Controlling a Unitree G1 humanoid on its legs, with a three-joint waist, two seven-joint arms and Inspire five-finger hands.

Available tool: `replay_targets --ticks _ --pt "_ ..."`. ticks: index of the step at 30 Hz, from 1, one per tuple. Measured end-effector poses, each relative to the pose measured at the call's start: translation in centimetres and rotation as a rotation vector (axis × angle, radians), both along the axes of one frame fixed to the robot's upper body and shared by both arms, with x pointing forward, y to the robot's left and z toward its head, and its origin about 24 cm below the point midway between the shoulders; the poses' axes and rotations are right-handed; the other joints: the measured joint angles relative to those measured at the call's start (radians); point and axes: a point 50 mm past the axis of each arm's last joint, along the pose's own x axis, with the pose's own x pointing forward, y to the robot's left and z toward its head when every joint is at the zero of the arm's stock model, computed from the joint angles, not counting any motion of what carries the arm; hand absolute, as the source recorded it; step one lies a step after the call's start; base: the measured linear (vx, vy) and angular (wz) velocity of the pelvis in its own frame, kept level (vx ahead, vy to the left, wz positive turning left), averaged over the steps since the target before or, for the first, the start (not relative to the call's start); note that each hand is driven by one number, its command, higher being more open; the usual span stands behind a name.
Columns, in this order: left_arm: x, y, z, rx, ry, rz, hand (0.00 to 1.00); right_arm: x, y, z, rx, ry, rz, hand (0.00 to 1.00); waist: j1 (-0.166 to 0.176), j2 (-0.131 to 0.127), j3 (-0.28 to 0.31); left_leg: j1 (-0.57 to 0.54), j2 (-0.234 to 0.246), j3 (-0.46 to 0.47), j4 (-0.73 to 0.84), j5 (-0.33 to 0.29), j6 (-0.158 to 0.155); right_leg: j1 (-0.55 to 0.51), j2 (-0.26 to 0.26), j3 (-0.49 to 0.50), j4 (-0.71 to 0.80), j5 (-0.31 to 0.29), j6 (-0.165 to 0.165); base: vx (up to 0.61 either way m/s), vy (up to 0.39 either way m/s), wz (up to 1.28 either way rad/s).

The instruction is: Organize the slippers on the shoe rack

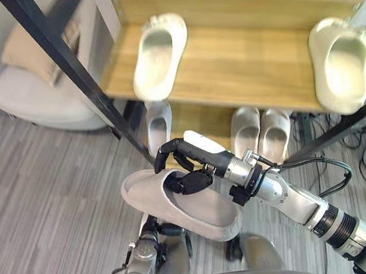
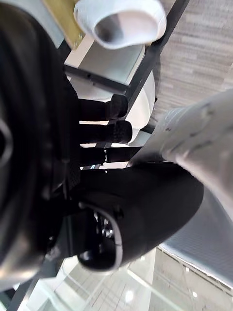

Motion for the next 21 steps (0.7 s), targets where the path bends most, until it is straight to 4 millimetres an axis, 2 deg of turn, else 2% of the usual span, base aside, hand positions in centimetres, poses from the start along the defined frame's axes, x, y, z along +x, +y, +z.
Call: replay_targets --ticks 4,5,8,13,15,21 --pt "2.8 1.4 2.1 0.043 -0.114 0.001 1.0 1.1 -1.3 0.6 -0.049 -0.103 -0.096 0.0 -0.001 0.002 0.062 -0.197 0.017 -0.007 0.173 -0.046 -0.007 -0.206 -0.022 0.011 0.196 -0.06 -0.013 -0.2 -0.04 -0.06" --pt "2.9 1.5 2.3 0.046 -0.12 0.003 1.0 1.2 -1.5 0.6 -0.052 -0.112 -0.109 0.0 -0.001 0.002 0.067 -0.214 0.018 -0.009 0.185 -0.048 -0.008 -0.223 -0.023 0.011 0.209 -0.063 -0.015 -0.16 -0.043 -0.02" --pt "3.7 2.8 3.3 0.024 -0.186 0.097 1.0 3.2 -3.8 1.8 -0.06 -0.201 -0.279 0.0 0.001 -0.006 0.085 -0.379 0.021 -0.026 0.302 -0.062 -0.01 -0.385 -0.044 0.007 0.343 -0.101 -0.03 -0.15 -0.046 0.08" --pt "5.4 2.6 5.0 0.009 -0.28 0.099 1.0 4.7 -5.2 4.3 0.008 -0.323 -0.421 0.0 0.001 -0.008 0.091 -0.519 0.024 -0.052 0.456 -0.11 -0.013 -0.512 -0.061 0.003 0.495 -0.156 -0.043 -0.1 -0.006 0.06" --pt "6.2 2.6 6.0 -0.021 -0.338 0.117 1.0 5.1 -5.8 5.9 0.079 -0.411 -0.512 0.0 0.003 -0.01 0.094 -0.603 0.023 -0.067 0.559 -0.143 -0.013 -0.587 -0.078 0.002 0.599 -0.198 -0.045 -0.11 0.015 0.06" --pt "7.3 2.4 7.8 -0.057 -0.437 0.142 1.0 5.0 -6.2 8.1 0.208 -0.52 -0.625 0.0 0.03 -0.019 0.103 -0.716 0.024 -0.083 0.686 -0.181 -0.014 -0.691 -0.099 0.003 0.738 -0.252 -0.055 -0.09 0.006 0.04"
